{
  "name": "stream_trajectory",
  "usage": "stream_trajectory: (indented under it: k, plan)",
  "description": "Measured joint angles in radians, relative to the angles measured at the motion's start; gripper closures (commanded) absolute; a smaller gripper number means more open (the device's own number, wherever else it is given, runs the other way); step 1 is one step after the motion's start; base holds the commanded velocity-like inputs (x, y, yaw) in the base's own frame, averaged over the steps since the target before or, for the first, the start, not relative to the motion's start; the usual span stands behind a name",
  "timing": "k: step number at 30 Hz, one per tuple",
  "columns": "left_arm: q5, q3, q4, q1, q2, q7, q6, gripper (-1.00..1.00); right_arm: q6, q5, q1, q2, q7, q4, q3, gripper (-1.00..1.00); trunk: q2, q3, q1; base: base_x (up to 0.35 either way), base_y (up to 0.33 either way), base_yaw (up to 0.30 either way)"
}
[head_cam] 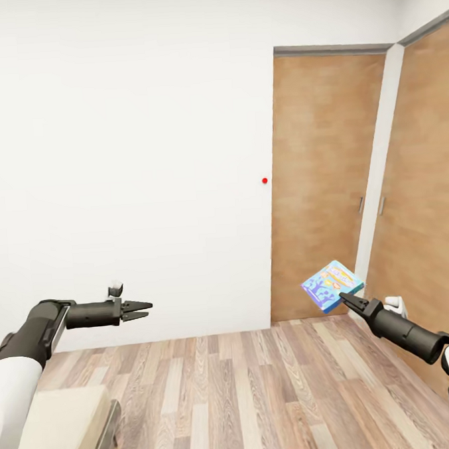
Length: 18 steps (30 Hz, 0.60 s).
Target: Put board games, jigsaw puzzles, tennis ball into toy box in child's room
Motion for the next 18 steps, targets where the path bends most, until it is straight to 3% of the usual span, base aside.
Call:
stream_trajectory:
  k: [18]
  plan:
    - [0.0, 0.0, 0.0, 0.0, 0.0, 0.0, -0.002, -1.0, 0.0, 0.004, 0.0, 0.012, 0.001, 0.014, -0.033, 1.0, 0.0, 0.0, 0.0, 0.0, 0.0, -0.277]
